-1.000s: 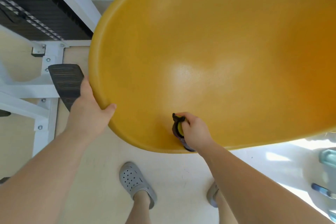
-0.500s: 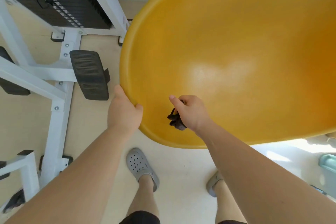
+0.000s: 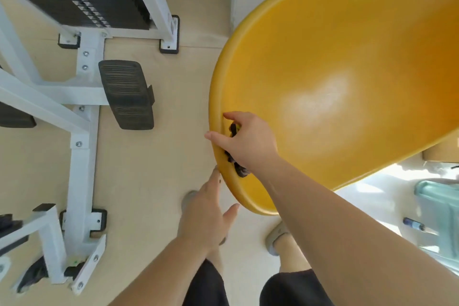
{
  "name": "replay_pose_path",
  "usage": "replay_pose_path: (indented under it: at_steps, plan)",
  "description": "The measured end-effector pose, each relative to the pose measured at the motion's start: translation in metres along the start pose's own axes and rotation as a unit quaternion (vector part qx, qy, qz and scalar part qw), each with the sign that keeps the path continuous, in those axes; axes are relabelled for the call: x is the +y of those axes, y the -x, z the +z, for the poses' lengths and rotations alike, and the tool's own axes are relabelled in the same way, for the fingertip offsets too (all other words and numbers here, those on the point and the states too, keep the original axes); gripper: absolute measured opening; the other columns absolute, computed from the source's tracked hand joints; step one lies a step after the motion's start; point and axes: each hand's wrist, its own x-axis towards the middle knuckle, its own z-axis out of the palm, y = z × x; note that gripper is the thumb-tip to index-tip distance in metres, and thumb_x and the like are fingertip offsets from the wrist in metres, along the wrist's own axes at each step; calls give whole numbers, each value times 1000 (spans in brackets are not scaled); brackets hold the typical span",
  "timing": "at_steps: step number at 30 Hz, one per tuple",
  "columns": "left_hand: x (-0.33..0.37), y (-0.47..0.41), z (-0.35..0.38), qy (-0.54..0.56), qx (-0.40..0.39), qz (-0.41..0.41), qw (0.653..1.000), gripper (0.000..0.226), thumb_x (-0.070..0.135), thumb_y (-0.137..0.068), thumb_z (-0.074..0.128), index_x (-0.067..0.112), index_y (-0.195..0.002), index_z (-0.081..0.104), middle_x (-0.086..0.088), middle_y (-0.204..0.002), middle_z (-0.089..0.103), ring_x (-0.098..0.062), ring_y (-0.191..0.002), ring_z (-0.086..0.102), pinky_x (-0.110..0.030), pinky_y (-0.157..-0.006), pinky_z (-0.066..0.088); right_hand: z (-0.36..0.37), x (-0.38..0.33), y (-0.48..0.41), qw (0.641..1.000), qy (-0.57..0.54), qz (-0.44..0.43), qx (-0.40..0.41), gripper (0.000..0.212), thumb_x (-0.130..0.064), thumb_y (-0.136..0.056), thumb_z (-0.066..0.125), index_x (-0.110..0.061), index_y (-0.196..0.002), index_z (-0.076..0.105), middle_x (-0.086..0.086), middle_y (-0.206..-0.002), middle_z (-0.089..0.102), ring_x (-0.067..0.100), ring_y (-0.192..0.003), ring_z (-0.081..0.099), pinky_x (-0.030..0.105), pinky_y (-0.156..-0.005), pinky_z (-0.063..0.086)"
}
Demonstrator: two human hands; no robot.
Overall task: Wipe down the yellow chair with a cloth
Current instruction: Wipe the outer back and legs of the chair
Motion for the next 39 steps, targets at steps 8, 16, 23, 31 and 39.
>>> replay_pose_path:
  at_steps: [8,16,23,31,39]
  plan:
    - [-22,-49,-95,-70,61,72,993,60,27,-94,68,27,-149,44,-1,-148,48,-23,-120,57,-37,-98,48,18,-12,-1,996,79,-19,48,40,-39,-82,67,-18,-64,38,-3,-64,42,18,-53,39,28,-48,25]
    - [46,-79,-128,-219,48,183,957,92,22,-91,72,35,-160,12,-5,-170,0,-31,-154,12,-52,-123,22,26,56,84,988,134,-68,-31,28,-40,-82,63,-21,-69,47,-4,-72,50,21,-63,54,31,-51,37]
    - [88,-82,-105,-466,-70,352,809,76,50,-92,65,39,-156,25,6,-169,-16,-21,-156,-11,-58,-122,-4,-4,149,168,978,173,-81,-85,26,-46,-82,60,-25,-95,68,-7,-76,56,14,-68,55,25,-55,41]
    - [119,-69,-55,-464,-164,464,737,43,54,-82,75,18,-104,65,1,-100,55,-26,-115,54,-45,-124,10,-17,198,217,967,202,-111,-113,32,-46,-85,60,-27,-109,70,-9,-83,59,12,-73,57,30,-64,51]
    - [79,9,20,-374,-77,528,759,48,52,-65,89,19,-76,56,2,-75,43,-28,-73,53,-42,-78,43,-49,256,274,916,329,-142,-179,20,-44,-85,55,-33,-100,63,-11,-82,57,14,-74,58,30,-62,42]
